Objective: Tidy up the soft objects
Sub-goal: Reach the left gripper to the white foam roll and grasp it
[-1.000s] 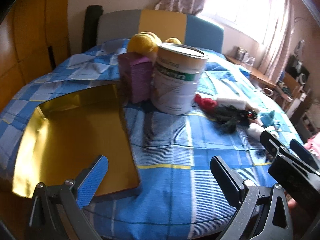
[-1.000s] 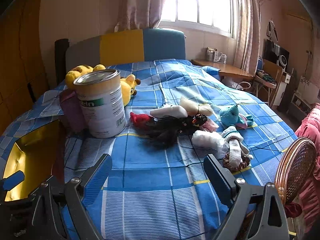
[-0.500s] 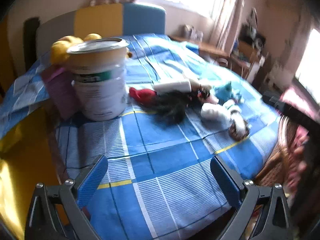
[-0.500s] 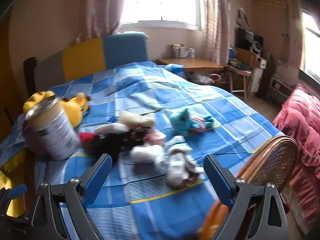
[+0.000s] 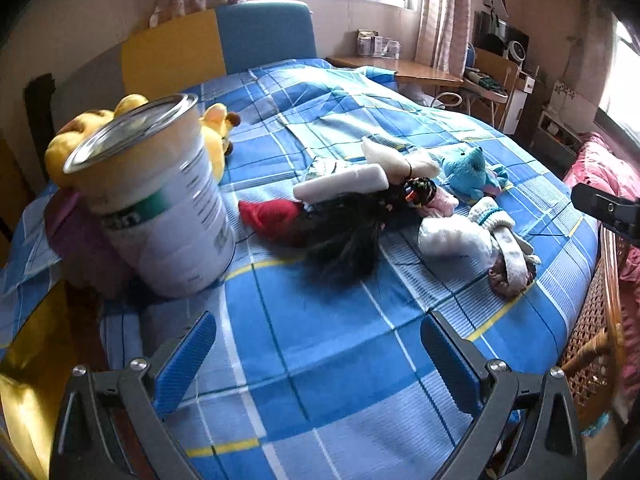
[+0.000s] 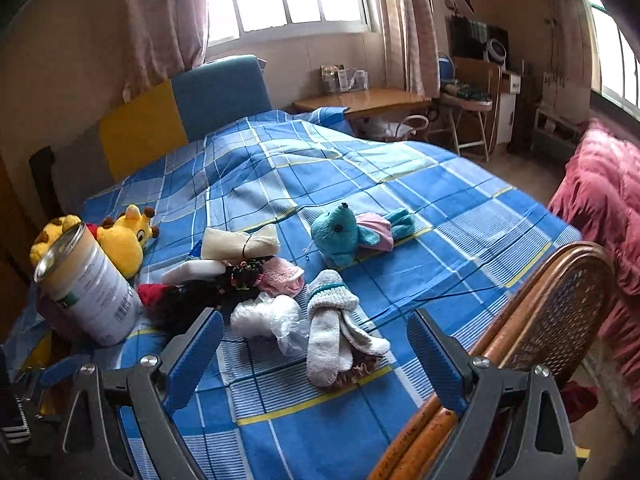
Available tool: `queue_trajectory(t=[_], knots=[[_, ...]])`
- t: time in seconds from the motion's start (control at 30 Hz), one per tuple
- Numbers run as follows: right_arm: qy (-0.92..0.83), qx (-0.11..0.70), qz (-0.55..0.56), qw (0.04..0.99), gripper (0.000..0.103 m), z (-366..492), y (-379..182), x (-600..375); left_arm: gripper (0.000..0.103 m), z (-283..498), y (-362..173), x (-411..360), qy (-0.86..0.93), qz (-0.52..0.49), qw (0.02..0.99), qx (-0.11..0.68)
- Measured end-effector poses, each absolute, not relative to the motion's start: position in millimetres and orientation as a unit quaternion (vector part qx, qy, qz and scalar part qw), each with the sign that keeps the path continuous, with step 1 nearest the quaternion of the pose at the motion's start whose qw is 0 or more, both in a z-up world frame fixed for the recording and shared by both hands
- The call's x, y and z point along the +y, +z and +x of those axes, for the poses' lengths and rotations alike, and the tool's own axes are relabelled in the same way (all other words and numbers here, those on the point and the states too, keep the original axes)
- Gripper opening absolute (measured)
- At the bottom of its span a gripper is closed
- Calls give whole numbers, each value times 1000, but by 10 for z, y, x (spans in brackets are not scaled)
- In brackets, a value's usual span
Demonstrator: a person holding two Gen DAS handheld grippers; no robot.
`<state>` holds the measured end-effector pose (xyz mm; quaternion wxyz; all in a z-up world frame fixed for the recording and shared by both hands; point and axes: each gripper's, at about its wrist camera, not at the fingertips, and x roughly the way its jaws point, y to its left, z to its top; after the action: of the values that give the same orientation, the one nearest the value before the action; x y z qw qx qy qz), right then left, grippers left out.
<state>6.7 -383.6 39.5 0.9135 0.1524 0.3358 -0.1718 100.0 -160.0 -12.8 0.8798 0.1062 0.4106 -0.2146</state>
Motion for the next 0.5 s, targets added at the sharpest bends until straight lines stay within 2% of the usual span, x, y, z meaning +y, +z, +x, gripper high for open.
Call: queue_trajectory(t=[0.3, 0.43, 0.5], knots=[[-157, 319, 194, 914, 95, 86, 412, -4113, 103, 1303, 8, -1821, -283, 87, 870, 394], [-148, 320, 189, 916, 95, 153, 397, -4112, 93, 1542, -2, -2116, -283, 148, 869, 377], [-144, 322, 189, 916, 95, 198, 370, -4108, 86, 1672, -63, -2220, -282, 173, 864, 379]])
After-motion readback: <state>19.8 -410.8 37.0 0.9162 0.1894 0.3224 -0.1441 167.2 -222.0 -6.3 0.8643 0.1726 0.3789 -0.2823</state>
